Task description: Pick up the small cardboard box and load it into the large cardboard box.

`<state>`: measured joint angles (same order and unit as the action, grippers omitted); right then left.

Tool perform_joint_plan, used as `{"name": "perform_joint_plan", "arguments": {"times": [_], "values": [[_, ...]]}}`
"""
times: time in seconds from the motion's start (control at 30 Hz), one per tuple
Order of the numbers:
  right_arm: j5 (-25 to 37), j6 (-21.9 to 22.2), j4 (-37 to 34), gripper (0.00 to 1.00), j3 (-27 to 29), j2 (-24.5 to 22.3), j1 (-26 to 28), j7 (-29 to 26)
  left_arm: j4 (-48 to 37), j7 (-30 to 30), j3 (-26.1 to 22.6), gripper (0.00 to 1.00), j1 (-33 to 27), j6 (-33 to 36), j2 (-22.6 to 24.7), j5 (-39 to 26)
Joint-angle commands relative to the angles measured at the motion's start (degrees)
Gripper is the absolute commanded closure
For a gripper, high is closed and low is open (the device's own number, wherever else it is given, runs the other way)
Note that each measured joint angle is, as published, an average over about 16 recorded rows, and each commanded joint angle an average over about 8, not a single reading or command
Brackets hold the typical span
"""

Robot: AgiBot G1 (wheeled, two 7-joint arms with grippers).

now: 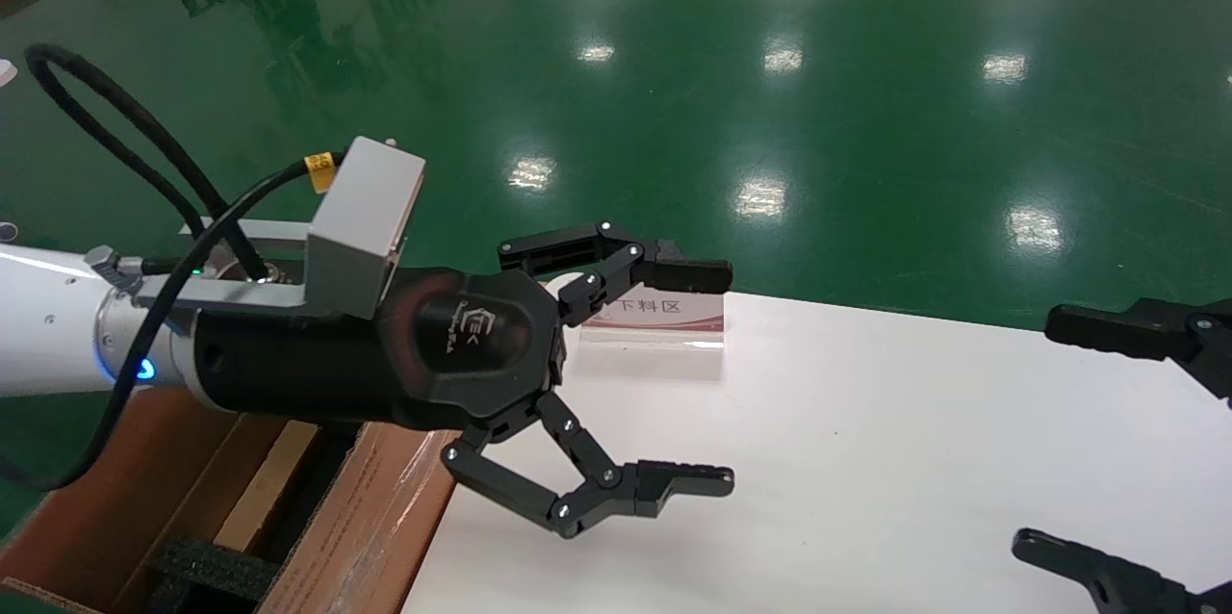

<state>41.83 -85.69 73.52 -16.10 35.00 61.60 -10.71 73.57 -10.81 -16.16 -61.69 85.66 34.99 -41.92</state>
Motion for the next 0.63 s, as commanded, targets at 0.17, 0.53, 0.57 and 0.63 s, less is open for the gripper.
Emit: {"name": "perform_joint_plan", "arguments": {"times": [0.17, 0.53, 0.57, 0.63], "values": [[0.01, 0.0, 0.01, 0.0, 0.01, 0.0, -0.01, -0.01, -0.03, 0.08, 0.12, 0.0, 0.11, 0.04, 0.03, 0.07], [0.01, 0.0, 0.02, 0.0, 0.03, 0.01, -0.01, -0.02, -0.05, 0.11, 0.06, 0.0, 0.09, 0.04, 0.02, 0.1], [0.01, 0.0, 0.02, 0.0, 0.03, 0.01, -0.01, -0.02, -0.05, 0.11, 0.06, 0.0, 0.08, 0.04, 0.02, 0.1], [0.01, 0.0, 0.02, 0.0, 0.03, 0.01, -0.01, -0.02, -0.06, 0.11, 0.06, 0.0, 0.08, 0.04, 0.02, 0.1]]}}
